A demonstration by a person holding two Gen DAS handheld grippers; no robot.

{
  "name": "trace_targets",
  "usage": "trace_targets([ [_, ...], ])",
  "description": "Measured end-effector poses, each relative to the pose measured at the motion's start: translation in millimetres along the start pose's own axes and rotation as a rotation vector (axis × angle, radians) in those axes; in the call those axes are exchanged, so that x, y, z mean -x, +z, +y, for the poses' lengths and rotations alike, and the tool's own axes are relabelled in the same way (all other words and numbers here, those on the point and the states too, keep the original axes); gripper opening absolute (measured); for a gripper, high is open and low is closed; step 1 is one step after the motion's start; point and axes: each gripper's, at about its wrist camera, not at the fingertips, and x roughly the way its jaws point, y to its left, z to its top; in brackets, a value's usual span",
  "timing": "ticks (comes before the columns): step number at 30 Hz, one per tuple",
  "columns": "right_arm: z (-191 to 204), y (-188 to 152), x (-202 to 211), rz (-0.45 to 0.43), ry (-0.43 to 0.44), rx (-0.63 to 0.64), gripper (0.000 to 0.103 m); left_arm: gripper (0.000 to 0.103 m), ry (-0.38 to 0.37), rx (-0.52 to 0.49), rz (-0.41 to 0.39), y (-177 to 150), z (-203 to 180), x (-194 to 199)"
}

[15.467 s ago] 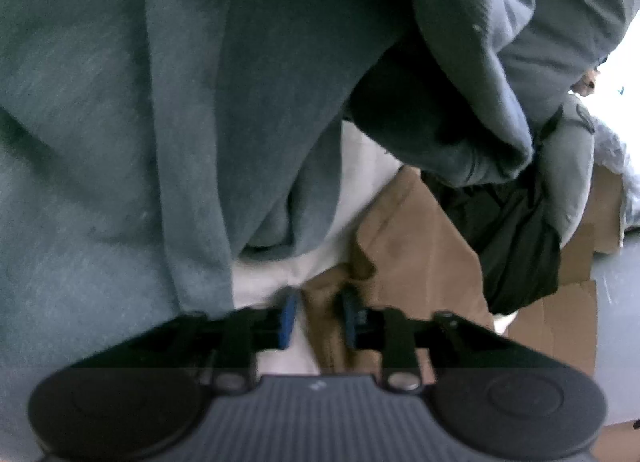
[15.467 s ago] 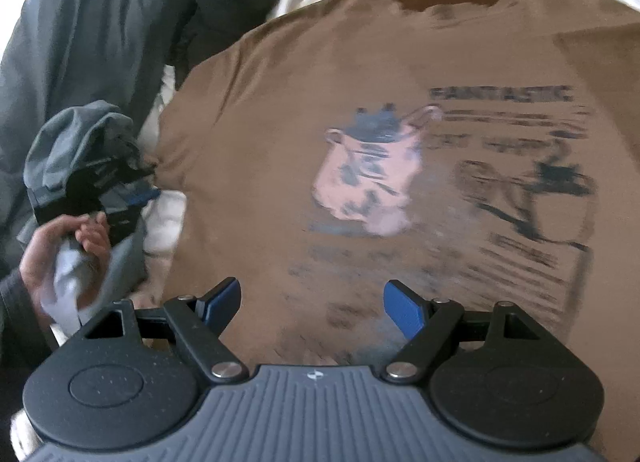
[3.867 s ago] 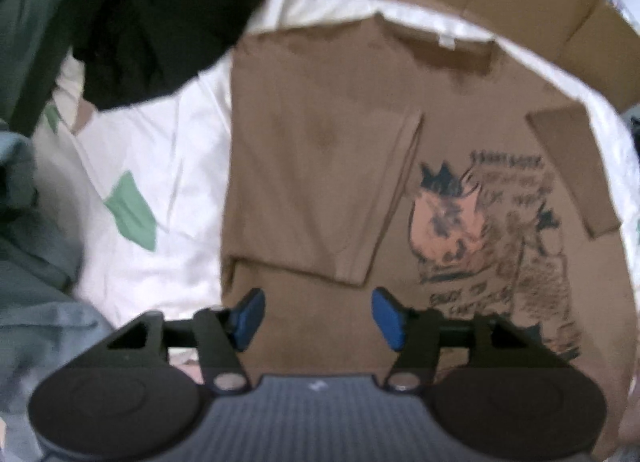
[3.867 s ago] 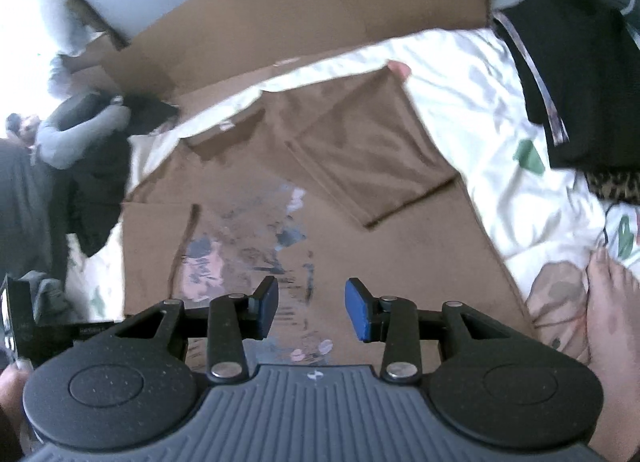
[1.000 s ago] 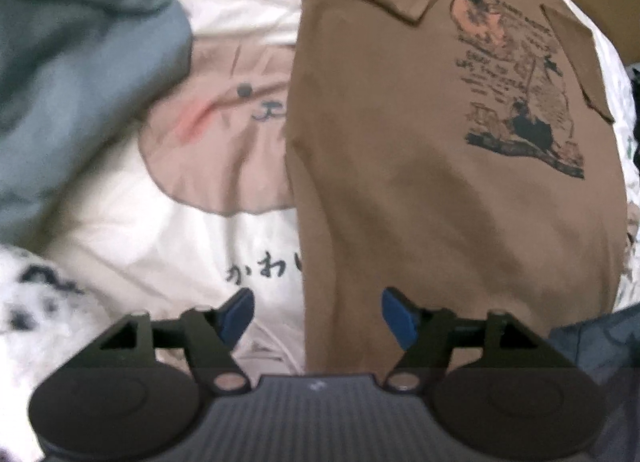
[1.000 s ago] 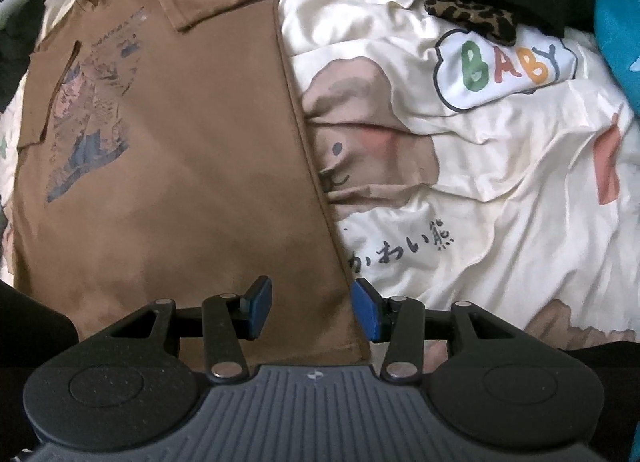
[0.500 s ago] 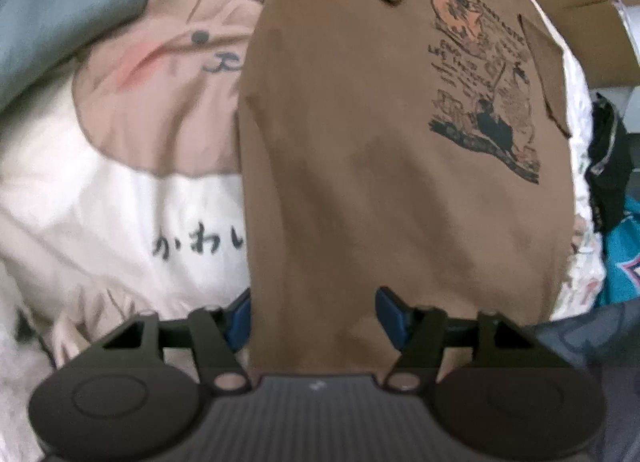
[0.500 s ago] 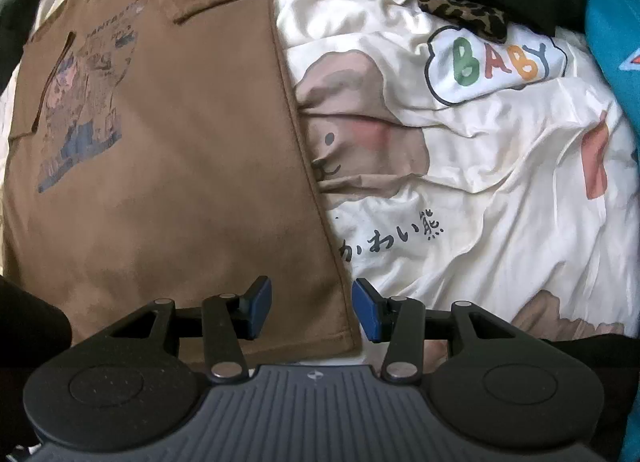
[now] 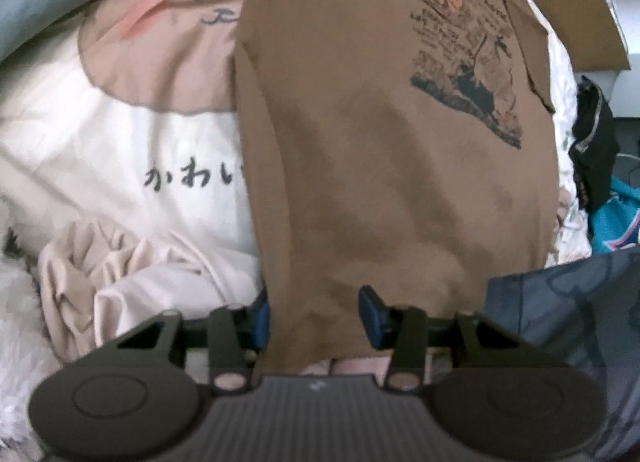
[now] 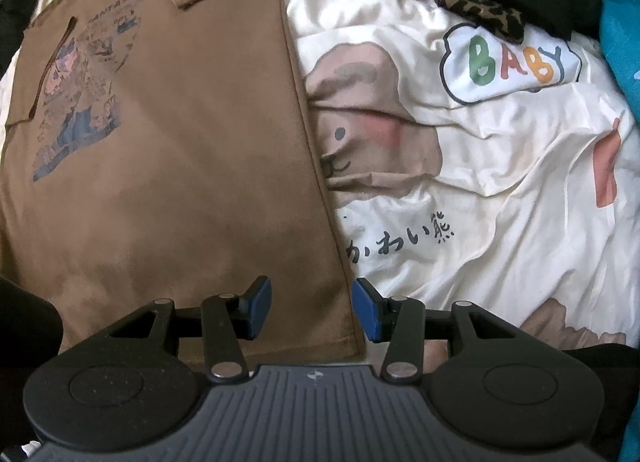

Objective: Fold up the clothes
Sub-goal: 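Close the left tool on the shirt hem while the right tool grasps the hem beside it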

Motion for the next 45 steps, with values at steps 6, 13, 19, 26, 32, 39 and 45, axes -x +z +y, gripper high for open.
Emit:
trace_targets([
  [6,-4,-1,-11,0.031,-0.028,0.009,0.052,0.046,0.004,0.007,0.007,-7,0,-1],
  [13,-27,-17,-32,0.074,-0.035,-0.03,0.052,0.033,0.05,0.007,0.035,-10,2,-6],
  [19,-35,-21,-53,0.117,-0.002,-0.031,0.034,0.032,0.091,0.009,0.036,-12,0,-1],
  [26,-34,-13,-62,0.127,0.033,-0.029,0.033,0.032,0.115,0.019,0.013,-12,-3,4],
  [32,-31,-19,-69,0.148,0.032,-0.059,0.033,0.032,0.106,0.06,-0.009,-11,4,8],
  [39,-26,-24,-72,0.171,0.044,-0.073,0.034,0.031,0.107,0.048,-0.01,-13,4,8],
  [45,-32,-29,-73,0.164,0.051,-0.129,0.021,0.028,0.113,0.045,-0.012,-14,6,10],
])
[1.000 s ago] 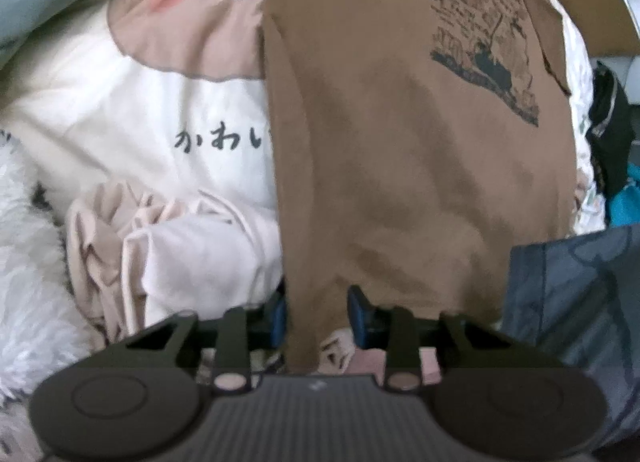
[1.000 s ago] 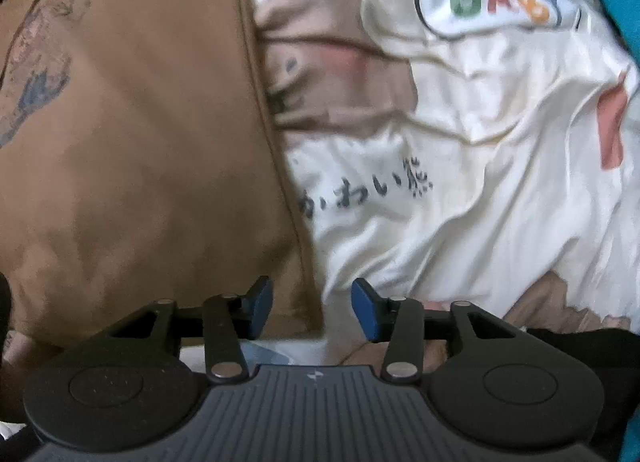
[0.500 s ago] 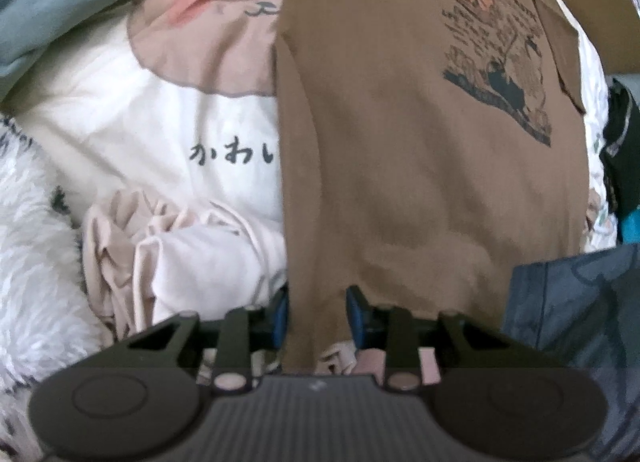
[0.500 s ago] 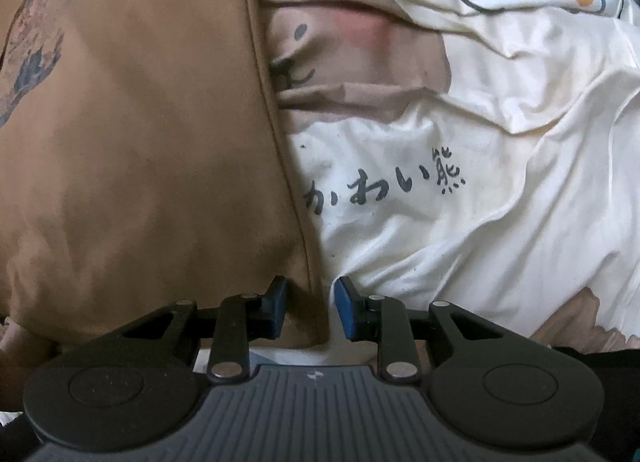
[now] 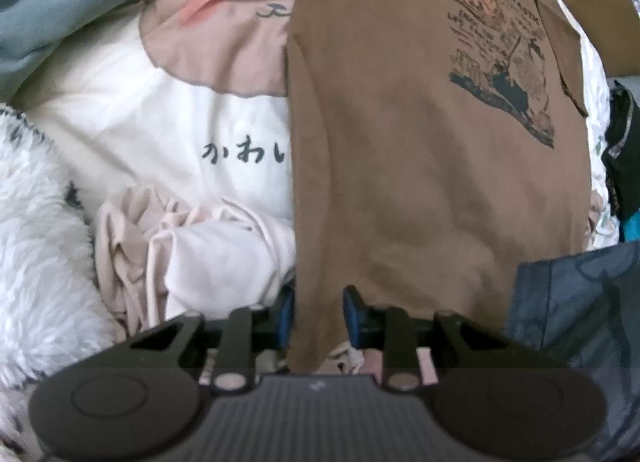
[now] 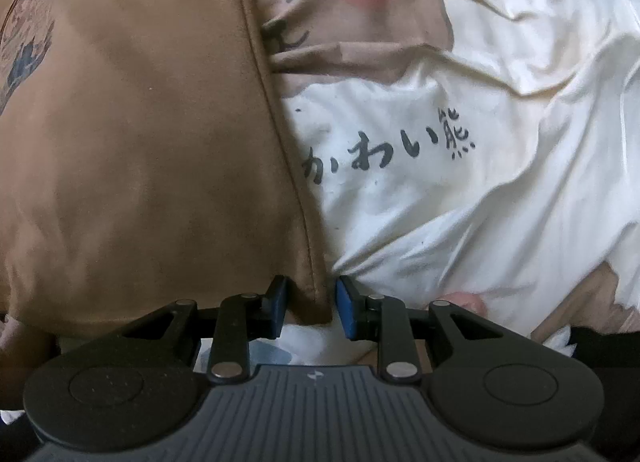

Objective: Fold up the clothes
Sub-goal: 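Close the left tool on the shirt hem while the right tool grasps the hem beside it, then lift the hem with both tools and fold it up over the shirt body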

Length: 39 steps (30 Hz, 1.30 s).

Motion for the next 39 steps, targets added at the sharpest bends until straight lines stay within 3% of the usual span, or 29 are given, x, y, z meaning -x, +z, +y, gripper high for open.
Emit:
trace_targets([
  [3,5,0,4,-0.003,-0.002,0.012,0.005,0.028,-0.004,0.009,0.002,-3,2,0],
  [9,17,-4,23,-0.027,-0.021,0.022,0.004,0.026,-0.021,0.017,0.003,-6,6,3],
  [14,26,-8,41,-0.046,-0.039,0.032,0.003,0.013,-0.011,-0.001,0.019,-11,9,2],
  [19,42,-13,54,-0.054,-0.067,0.072,0.003,0.007,-0.004,0.006,0.006,-18,16,8],
  [36,45,-18,91,-0.039,-0.103,0.061,0.002,0.005,0.006,0.011,0.013,-28,32,42],
  [39,34,-23,73,-0.023,-0.093,0.058,0.002,0.005,0.021,-0.011,0.017,-32,31,47],
])
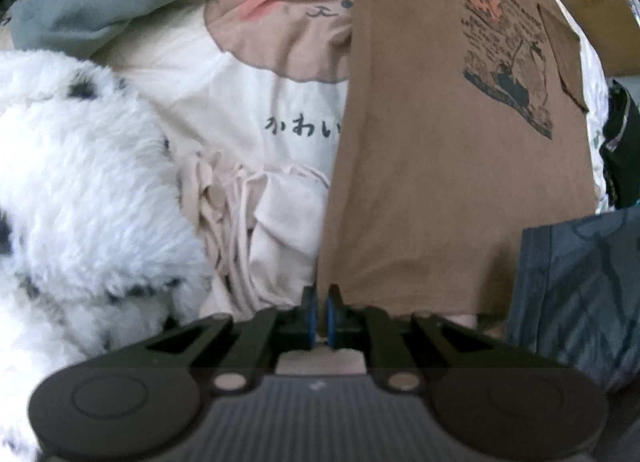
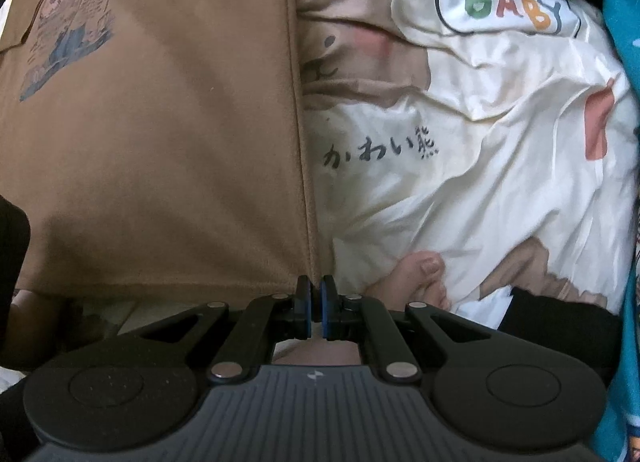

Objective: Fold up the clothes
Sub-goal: 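Lift the hem with both tools and fold it up over the shirt body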

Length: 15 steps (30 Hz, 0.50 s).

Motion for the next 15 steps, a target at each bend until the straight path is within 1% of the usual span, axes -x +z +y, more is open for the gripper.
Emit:
trace_targets([
  [3,-2,-3,-4,0.009,-0.001,0.005,0.002,0.005,0.005,0.008,0.0,0,3,4],
  [9,-3,-1,2,-0.012,0.014,-0.01,0.002,0.005,-0.052,0.031,-0.035,11,2,22],
  [12,-4,1,9,-0.035,0.034,-0.026,0.002,0.005,-0.08,0.048,-0.072,20,2,32],
  [15,-9,5,17,-0.072,0.072,-0.056,0.002,0.005,-0.101,0.045,-0.114,29,-2,42],
])
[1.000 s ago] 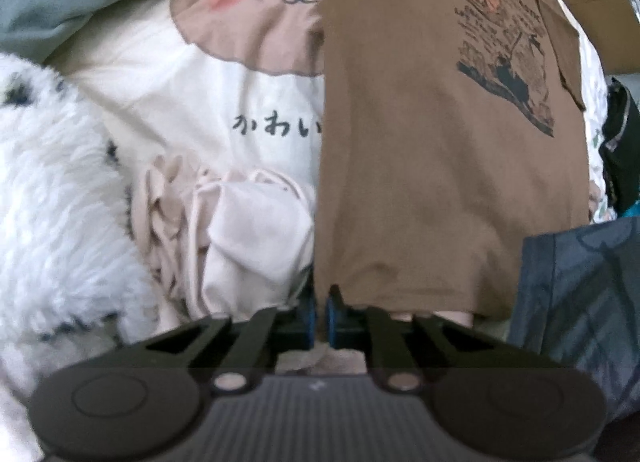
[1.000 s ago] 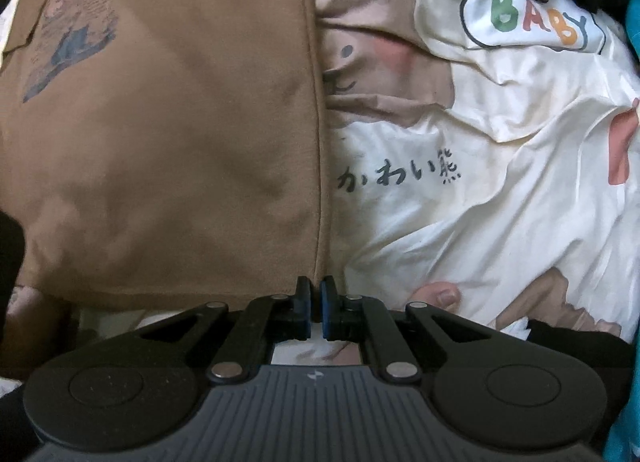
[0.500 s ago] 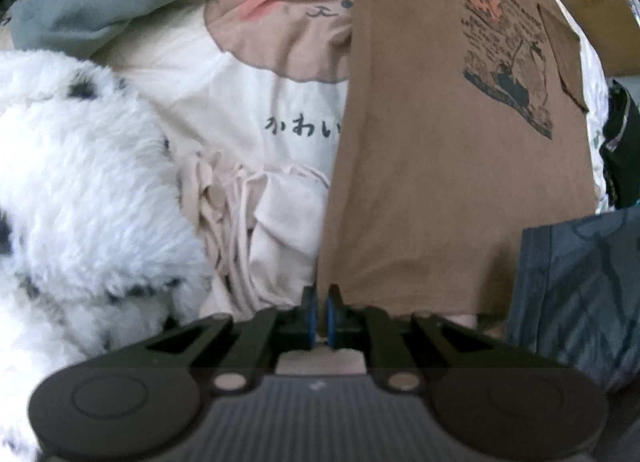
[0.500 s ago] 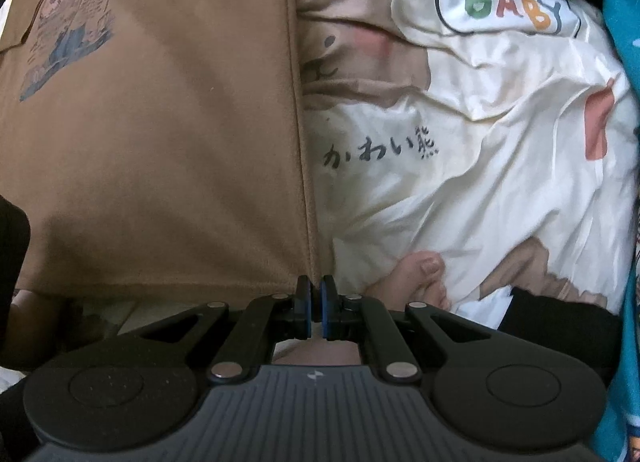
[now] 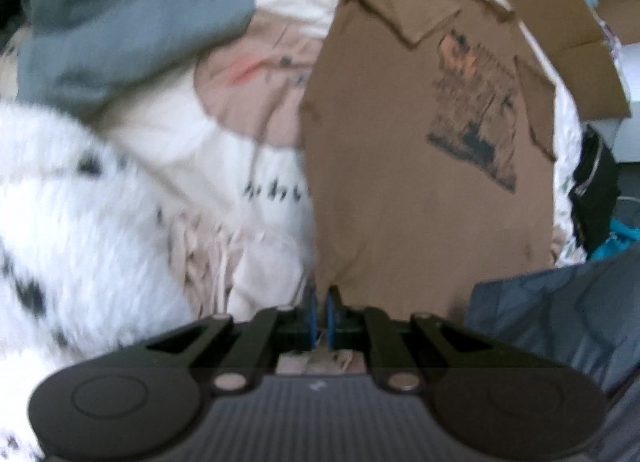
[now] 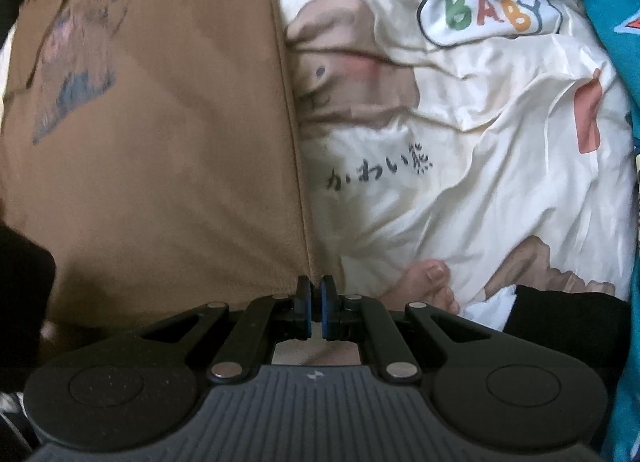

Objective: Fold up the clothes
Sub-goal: 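Lift the hem with both tools and fold it up over the shirt body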

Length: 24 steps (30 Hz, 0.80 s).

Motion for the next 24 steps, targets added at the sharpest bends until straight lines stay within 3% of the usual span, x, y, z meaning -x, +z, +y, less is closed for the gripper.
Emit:
trace_targets([
  [16,5,51,32,-0.152,0.174,-0.062,0.002,0.005,-0.167,0.108,-0.12,57,-26,2],
  [24,21,89,30,-0.157,0.217,-0.055,0.002,0.005,-0.13,0.072,-0.11,101,-33,-17],
])
